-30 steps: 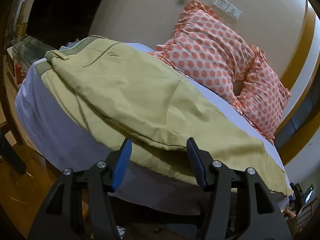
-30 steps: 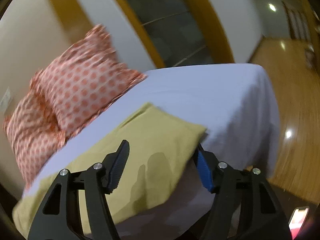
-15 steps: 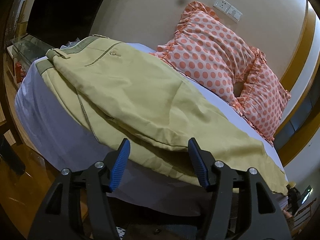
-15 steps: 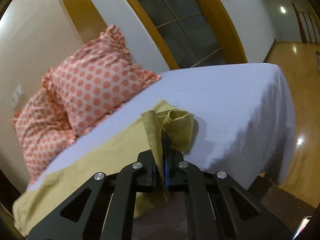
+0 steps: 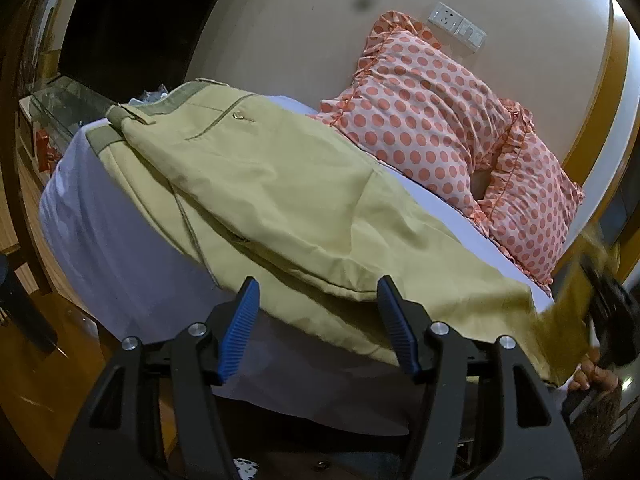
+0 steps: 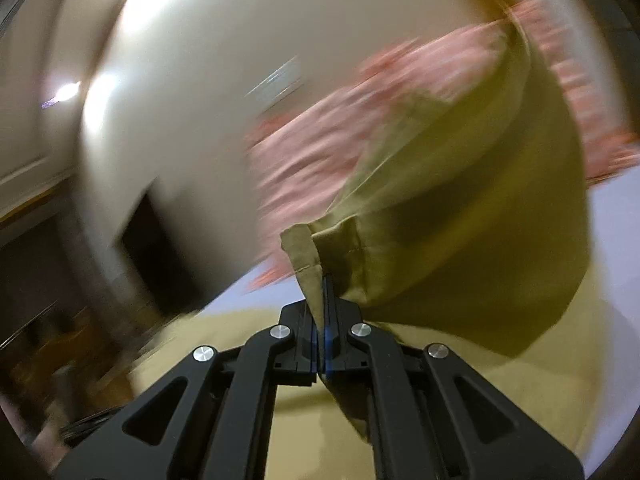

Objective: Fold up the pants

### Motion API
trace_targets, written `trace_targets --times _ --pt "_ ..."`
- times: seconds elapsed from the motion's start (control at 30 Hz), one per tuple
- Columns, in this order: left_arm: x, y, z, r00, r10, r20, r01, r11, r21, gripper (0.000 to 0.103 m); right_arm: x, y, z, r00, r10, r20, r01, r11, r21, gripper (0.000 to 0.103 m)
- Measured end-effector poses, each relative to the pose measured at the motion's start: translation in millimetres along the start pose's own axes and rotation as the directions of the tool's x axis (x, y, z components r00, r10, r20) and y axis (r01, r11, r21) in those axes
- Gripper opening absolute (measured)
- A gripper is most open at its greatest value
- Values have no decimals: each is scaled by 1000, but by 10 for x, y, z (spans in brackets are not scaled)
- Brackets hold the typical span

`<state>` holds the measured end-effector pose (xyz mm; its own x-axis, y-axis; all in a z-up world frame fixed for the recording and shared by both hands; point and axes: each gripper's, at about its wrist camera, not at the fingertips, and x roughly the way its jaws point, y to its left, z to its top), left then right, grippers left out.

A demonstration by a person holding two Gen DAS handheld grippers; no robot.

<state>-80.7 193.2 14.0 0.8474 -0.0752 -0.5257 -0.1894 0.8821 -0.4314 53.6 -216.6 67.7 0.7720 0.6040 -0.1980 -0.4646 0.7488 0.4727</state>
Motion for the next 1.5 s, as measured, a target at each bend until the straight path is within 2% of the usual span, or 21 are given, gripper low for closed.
trace_targets --times 0.07,0.1,0.13,0.2,0.23,0.27,0.33,0.37,0.43,0.5,0.6,0.73,0.9,1.03,1.17,1.23,1.3,1.4,1.43,1.47,1.5 --pt "-18 -2 -4 1000 1 1 -1 1000 14 63 521 455 -266 982 78 -170 -93 992 -81 2" --pt "-24 -6 -6 1000 -4 0 4 1000 24 63 724 614 -401 961 87 -261 -121 986 -118 2" --pt "-32 -10 -12 1000 -8 0 8 999 35 63 936 771 -579 927 72 -367 -140 977 -161 3" --pt "-35 -24 -24 1000 -15 -8 15 997 75 69 1081 860 -781 885 43 -463 -140 974 -177 12" --pt "-32 -28 -34 1000 -15 -12 16 996 91 70 1053 853 -828 881 44 -472 -138 976 -168 20" --pt "-17 -25 -48 1000 -17 -19 19 994 108 72 968 826 -826 888 46 -458 -132 979 -157 45" --pt "28 -7 -77 998 -41 -39 45 992 117 73 749 754 -730 918 69 -391 -131 983 -133 80" --pt "50 5 -84 997 -59 -46 64 992 112 73 612 716 -663 936 88 -340 -138 982 -128 81" --pt "92 10 -109 993 -98 -59 104 989 107 74 498 676 -558 956 61 -287 -104 985 -135 81" --pt "160 -21 -148 987 -135 -82 144 982 121 77 504 607 -486 964 20 -264 -55 990 -126 81" --pt "268 -56 -206 981 -149 -123 165 978 131 78 620 460 -460 962 -17 -271 -5 997 -78 81" --pt "367 -11 -200 967 -210 -141 221 973 63 79 654 416 -465 958 -8 -286 -8 999 -54 81" --pt "275 92 -44 950 -306 -65 305 952 -26 79 649 474 -530 955 2 -295 -27 996 -79 81" --pt "273 203 186 953 -302 -10 300 951 -79 80 693 445 -576 951 4 -309 -22 998 -56 81" --pt "411 486 537 982 -187 9 185 963 -195 77 689 416 -601 950 8 -313 -23 999 -45 81" --pt "469 665 695 984 -179 14 176 946 -272 72 669 400 -602 952 10 -305 -23 999 -40 81" --pt "553 849 855 991 -132 4 126 936 -330 55 648 368 -598 955 11 -297 -21 999 -30 81" --pt "625 1097 985 992 -123 -19 103 900 -423 36 614 309 -593 958 14 -287 -18 1000 -12 81" --pt "635 1178 1019 993 -111 -30 86 889 -450 32 594 286 -589 960 14 -280 -16 1000 -7 81" --pt "645 1235 1053 996 -83 -40 55 882 -468 23 581 268 -584 961 13 -275 -14 1000 -3 81" --pt "657 1281 1076 996 -72 -47 40 875 -483 20 556 240 -575 963 12 -267 -12 1000 4 81"
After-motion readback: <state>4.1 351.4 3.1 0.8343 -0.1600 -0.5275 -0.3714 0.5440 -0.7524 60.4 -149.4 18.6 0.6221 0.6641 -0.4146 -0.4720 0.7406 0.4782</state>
